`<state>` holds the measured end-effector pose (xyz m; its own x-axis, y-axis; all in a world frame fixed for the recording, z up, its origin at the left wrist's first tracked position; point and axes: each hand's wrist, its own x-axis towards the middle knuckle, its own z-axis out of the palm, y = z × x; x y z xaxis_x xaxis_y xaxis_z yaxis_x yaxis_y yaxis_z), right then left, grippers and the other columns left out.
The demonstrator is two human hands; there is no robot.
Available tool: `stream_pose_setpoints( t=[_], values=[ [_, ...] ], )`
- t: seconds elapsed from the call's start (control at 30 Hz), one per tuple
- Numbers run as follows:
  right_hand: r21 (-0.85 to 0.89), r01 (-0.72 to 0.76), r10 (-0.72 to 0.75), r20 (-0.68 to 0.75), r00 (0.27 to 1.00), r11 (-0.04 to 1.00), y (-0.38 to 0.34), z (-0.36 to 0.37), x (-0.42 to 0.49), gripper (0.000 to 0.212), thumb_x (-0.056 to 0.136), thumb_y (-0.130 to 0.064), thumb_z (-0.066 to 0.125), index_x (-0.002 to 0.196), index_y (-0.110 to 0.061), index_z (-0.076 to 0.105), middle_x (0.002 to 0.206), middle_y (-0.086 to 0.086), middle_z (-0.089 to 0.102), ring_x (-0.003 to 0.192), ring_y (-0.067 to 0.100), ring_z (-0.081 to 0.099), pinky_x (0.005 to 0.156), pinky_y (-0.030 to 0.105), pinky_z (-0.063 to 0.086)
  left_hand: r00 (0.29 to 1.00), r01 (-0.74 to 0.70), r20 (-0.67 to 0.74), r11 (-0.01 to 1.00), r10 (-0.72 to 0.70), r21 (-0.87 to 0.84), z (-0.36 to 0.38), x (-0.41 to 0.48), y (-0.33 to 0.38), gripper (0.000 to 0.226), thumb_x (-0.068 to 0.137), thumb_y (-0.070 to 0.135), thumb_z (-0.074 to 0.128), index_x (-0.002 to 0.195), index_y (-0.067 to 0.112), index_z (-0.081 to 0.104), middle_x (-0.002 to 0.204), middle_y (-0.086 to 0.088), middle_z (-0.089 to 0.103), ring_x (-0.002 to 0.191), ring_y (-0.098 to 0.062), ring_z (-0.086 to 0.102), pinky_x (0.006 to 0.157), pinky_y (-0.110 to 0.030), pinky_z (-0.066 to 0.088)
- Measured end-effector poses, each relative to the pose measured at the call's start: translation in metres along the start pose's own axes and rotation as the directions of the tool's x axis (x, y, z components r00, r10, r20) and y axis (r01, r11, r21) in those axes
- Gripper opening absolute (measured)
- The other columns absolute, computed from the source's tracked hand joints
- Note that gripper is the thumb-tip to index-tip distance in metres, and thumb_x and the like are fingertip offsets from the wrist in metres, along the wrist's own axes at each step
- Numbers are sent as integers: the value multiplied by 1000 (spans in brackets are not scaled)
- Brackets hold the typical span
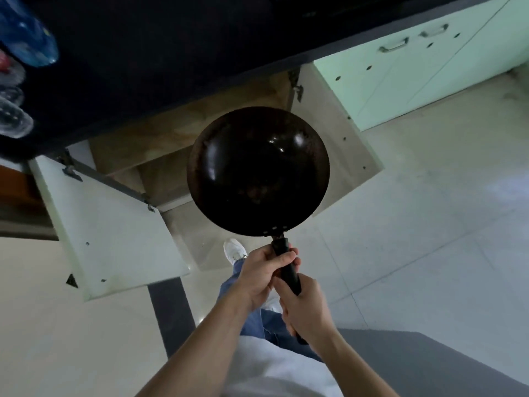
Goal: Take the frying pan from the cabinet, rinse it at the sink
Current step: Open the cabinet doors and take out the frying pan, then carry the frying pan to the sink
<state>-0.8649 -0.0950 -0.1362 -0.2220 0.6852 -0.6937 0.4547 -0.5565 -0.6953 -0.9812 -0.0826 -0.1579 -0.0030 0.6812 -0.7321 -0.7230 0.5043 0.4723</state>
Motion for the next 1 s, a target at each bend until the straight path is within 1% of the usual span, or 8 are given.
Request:
stream_pose_setpoints(
  t=[0.2, 0.27, 0.37, 0.43, 0.53, 0.77, 0.9, 1.0],
  values=[
    [89, 105, -97, -91, 991, 990, -27, -4, -35, 34, 90, -31, 65, 71, -4, 58, 52, 6, 52, 45, 22, 43, 47, 38, 38, 992, -96, 94, 988, 85, 119, 27, -37, 28, 13, 86, -7, 65, 96, 1, 68, 92, -13, 72, 81, -25, 69, 76, -33, 57],
    [115, 147, -134, -116, 984, 982, -44, -5, -41, 35, 89, -32, 66, 68, -5, 55, 51, 7, 51, 43, 21, 42, 45, 36, 36, 985, -133, 132, 979, 113, 154, 36, -44, 45, 13, 86, -7, 64, 93, 2, 69, 90, -12, 72, 80, -25, 69, 76, -34, 57],
    [139, 232, -209, -162, 964, 963, -73, -9, -47, 34, 88, -34, 65, 66, -10, 54, 50, 8, 52, 40, 22, 42, 43, 34, 35, 972, -163, 202, 965, 121, 206, 52, -49, 73, 16, 86, -5, 66, 88, 8, 75, 90, -12, 73, 82, -24, 69, 83, -37, 55],
    [161, 274, -242, -192, 951, 948, -90, -11, -50, 34, 91, -32, 65, 68, -8, 55, 49, 9, 53, 36, 19, 43, 42, 32, 35, 962, -176, 246, 957, 117, 231, 62, -50, 91, 15, 86, -4, 66, 95, 6, 72, 93, -12, 73, 85, -24, 69, 84, -37, 54],
    [225, 319, -269, -227, 936, 921, -119, -15, -50, 32, 93, -26, 63, 72, -4, 54, 50, 11, 52, 31, 15, 42, 38, 28, 35, 949, -178, 300, 951, 98, 252, 78, -43, 118, 20, 85, -4, 66, 103, 2, 66, 95, -10, 73, 86, -22, 70, 79, -32, 57],
    [364, 372, -240, -358, 902, 854, -181, -29, -39, 24, 95, -14, 59, 74, -4, 51, 52, 9, 48, 32, 18, 39, 33, 24, 33, 887, -130, 460, 940, -32, 316, 126, -17, 177, 37, 76, 5, 72, 112, -2, 63, 97, -14, 69, 86, -22, 70, 77, -27, 57],
    [408, 371, -175, -443, 880, 834, -202, -42, -28, 22, 93, -14, 60, 76, -4, 52, 53, 9, 46, 34, 17, 40, 34, 25, 34, 826, -96, 551, 933, -119, 346, 157, -2, 195, 33, 77, 4, 69, 109, -2, 62, 94, -13, 69, 85, -21, 69, 77, -27, 57],
    [507, 344, -113, -431, 895, 790, -206, -54, -28, 20, 95, -16, 61, 82, -5, 51, 54, 6, 45, 37, 15, 40, 35, 23, 34, 783, -79, 593, 914, -191, 398, 179, 2, 197, 35, 79, 2, 66, 113, -6, 60, 95, -13, 68, 86, -21, 69, 80, -27, 58]
  ],
)
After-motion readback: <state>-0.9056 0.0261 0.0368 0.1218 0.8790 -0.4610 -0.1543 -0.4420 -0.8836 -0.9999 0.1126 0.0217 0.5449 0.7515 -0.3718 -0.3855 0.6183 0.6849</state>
